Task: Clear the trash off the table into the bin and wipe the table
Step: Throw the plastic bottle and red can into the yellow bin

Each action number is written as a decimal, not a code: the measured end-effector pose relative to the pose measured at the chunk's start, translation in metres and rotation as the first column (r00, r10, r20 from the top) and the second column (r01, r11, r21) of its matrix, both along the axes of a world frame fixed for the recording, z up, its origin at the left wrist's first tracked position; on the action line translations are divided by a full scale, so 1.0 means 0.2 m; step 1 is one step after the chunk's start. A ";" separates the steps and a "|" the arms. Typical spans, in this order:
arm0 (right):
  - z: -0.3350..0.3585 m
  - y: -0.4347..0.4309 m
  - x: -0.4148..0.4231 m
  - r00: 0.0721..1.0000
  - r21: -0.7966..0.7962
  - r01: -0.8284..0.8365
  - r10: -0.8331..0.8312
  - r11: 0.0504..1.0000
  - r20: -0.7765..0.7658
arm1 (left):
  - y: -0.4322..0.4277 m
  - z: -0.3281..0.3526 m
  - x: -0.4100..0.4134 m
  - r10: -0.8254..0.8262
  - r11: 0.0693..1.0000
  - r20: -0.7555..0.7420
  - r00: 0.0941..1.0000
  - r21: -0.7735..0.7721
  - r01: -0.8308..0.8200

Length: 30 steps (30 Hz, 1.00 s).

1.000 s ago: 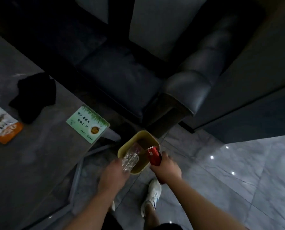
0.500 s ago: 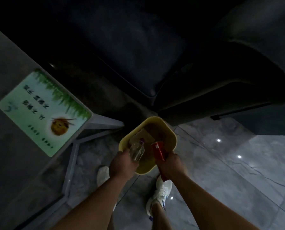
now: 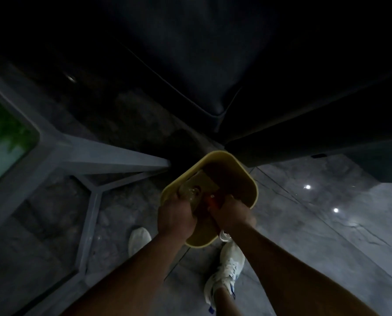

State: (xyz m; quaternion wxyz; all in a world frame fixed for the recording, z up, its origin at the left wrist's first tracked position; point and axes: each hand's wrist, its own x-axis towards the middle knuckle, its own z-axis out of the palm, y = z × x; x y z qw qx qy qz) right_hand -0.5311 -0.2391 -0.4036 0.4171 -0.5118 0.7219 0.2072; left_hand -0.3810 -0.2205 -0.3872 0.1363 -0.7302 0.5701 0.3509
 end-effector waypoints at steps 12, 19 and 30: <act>-0.11 0.02 0.02 0.999 -0.007 -0.041 0.041 0.999 -0.009 | 0.05 -0.06 0.02 -0.122 0.990 0.042 0.992 -0.067 0.125; -0.07 0.06 -0.02 0.993 -0.042 -0.057 0.060 0.998 0.097 | 0.04 -0.04 0.01 -0.211 0.976 0.093 0.973 -0.040 0.215; 0.12 0.10 -0.02 0.988 -0.165 -0.091 0.110 0.982 0.105 | 0.04 0.16 0.05 -0.299 0.953 0.135 0.945 -0.017 0.304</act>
